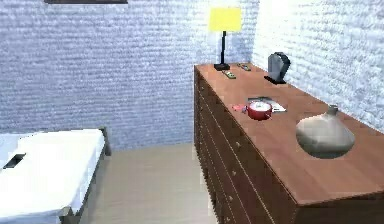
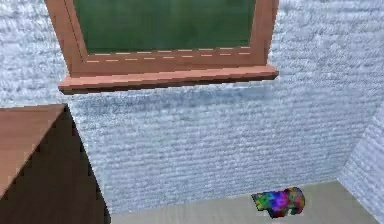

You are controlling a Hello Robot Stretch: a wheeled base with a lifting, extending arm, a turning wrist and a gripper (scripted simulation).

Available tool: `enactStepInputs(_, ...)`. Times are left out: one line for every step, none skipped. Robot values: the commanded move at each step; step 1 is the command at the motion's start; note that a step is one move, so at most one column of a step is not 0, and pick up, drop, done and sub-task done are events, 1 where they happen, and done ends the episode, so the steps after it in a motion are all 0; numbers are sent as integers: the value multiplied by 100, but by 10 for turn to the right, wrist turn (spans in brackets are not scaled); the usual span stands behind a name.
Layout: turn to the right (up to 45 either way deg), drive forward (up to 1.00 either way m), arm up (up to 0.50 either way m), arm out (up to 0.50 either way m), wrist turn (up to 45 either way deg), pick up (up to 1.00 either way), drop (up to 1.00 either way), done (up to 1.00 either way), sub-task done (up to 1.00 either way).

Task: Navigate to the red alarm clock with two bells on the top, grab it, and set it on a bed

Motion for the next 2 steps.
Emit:
enactStepInputs(-450,0,0,0,0,0,0,0,0)
enactStepInputs(-180,0,0,0,0,0,0,0,0)
